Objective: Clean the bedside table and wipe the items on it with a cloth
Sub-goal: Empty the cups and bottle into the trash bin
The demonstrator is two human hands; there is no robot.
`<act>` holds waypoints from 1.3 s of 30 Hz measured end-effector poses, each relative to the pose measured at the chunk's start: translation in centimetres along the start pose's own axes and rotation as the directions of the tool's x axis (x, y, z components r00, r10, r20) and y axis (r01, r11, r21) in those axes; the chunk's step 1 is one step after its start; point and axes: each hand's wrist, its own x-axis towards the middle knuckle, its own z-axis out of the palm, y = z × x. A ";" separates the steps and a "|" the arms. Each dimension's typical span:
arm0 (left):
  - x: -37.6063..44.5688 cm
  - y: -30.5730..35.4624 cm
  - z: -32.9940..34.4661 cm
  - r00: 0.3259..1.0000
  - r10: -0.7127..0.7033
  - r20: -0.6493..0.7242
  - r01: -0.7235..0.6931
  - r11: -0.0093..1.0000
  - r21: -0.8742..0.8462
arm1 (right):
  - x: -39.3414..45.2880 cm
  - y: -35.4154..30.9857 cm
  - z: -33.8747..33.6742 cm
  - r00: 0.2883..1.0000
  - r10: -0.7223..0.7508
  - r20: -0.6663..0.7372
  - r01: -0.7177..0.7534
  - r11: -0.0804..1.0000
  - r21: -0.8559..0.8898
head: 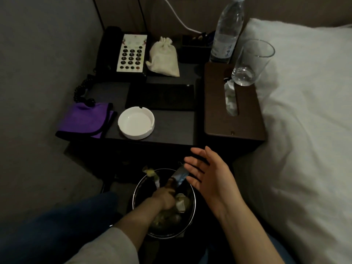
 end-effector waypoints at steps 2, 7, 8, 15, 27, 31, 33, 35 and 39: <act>0.2 0.3 0.4 1.000 0.004 -0.007 -0.004 0.999 -0.053 | 0.1 0.0 -0.1 1.000 -0.005 -0.001 0.005 1.000 0.014; -2.0 0.1 1.6 0.928 -0.137 -0.347 -0.029 0.901 -0.433 | -0.1 -0.4 0.1 1.000 -0.005 -0.014 0.005 1.000 0.027; -2.5 -0.4 1.8 0.898 -0.210 -0.386 0.025 0.902 -0.432 | -0.2 -0.5 0.2 1.000 -0.004 -0.014 0.005 1.000 0.025; -3.3 -2.8 1.2 0.962 -0.216 -0.167 0.153 0.934 -0.324 | -1.0 -0.6 0.8 1.000 0.004 -0.028 -0.004 1.000 0.005; -4.9 -3.8 -7.1 0.709 -0.422 -0.565 0.218 0.893 -0.394 | -1.3 -0.9 1.1 0.999 0.009 -0.035 -0.009 1.000 -0.001; -3.3 -6.0 -9.5 0.728 -0.419 -0.542 0.311 0.907 -0.282 | -0.6 -0.8 0.8 1.000 0.019 -0.018 -0.019 1.000 -0.015; -2.8 -6.3 -9.2 0.766 -0.222 -0.603 0.309 0.950 0.043 | -0.3 -0.8 0.6 0.999 0.027 -0.016 -0.028 0.999 -0.021; -2.6 -6.2 -8.3 0.813 0.010 -0.582 0.238 0.906 0.349 | 0.0 -0.7 0.5 0.999 0.033 -0.016 -0.033 0.999 -0.021; -1.7 -5.1 -6.9 0.828 0.121 -0.548 0.219 0.830 0.513 | 0.4 -0.2 0.3 0.999 0.032 -0.011 -0.032 0.999 -0.019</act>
